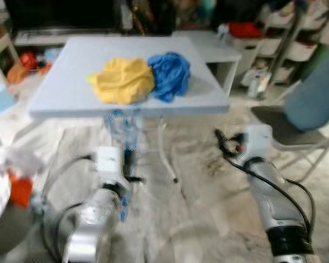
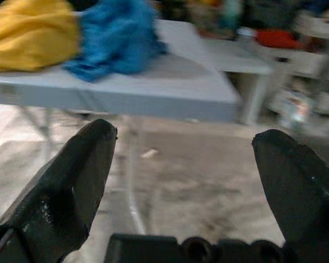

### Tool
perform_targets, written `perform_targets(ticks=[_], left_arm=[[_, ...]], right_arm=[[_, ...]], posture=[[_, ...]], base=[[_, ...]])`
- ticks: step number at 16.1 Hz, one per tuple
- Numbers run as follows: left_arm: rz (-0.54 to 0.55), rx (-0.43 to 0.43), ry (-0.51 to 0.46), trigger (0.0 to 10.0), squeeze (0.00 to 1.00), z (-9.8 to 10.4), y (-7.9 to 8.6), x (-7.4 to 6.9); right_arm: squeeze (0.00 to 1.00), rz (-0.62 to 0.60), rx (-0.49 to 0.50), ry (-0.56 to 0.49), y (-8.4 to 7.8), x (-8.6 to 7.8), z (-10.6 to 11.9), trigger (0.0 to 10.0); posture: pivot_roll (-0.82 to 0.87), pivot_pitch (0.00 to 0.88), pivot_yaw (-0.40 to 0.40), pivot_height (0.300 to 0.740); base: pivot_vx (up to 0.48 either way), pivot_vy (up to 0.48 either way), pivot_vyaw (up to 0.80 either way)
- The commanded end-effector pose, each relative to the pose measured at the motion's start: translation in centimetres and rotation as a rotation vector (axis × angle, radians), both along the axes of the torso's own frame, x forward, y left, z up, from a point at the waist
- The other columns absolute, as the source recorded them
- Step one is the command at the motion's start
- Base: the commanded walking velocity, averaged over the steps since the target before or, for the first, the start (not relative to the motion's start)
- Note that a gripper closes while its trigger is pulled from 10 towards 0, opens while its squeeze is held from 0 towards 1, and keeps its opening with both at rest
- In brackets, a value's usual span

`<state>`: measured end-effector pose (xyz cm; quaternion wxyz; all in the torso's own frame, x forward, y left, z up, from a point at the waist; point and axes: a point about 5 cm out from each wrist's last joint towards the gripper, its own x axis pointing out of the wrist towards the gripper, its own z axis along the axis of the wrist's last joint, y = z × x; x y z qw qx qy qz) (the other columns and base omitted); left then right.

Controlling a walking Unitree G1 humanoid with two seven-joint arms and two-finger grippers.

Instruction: Hang hanger

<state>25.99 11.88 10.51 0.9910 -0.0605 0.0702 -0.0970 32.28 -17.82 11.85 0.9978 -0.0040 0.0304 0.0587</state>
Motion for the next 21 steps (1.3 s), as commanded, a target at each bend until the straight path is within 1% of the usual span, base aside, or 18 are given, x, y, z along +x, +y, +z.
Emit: perform_targets(ticks=[1,7,12,18,21], left_arm=[[0.014,0.010,-0.021,10.0,0.00,0.54,0.64,0.18],[0.004,0.013,-0.019,10.0,0.00,0.48,0.57,0.24],[0.003,0.017,-0.018,10.0,0.00,0.46,0.63,0.28],[-0.005,0.011,-0.013,10.0,0.00,0.38,0.53,0.35],[-0.018,0.015,-0.005,10.0,0.00,0.20,0.51,0.36]], right_arm=[[0.00,0.026,0.012,-0.018,0.95,0.28,0.55,10.0],[0.00,0.021,0.014,-0.018,0.89,0.17,0.53,10.0],[0.00,0.030,0.021,-0.011,1.33,-0.01,0.28,10.0],[0.00,0.029,0.023,-0.007,1.36,0.03,0.27,10.0],[0.00,0.010,0.022,-0.010,1.29,-0.33,0.14,10.0]], posture=[[0.00,0.000,-0.039,0.740],[-0.01,0.000,-0.033,0.740],[-0.01,0.000,-0.035,0.740],[-0.01,0.000,-0.035,0.740],[-0.01,0.000,-0.024,0.740]], base=[[0.000,0.431,-0.80],[0.000,0.433,-0.80],[0.000,0.424,-0.80],[0.000,0.415,-0.80],[0.000,0.097,-0.80]])
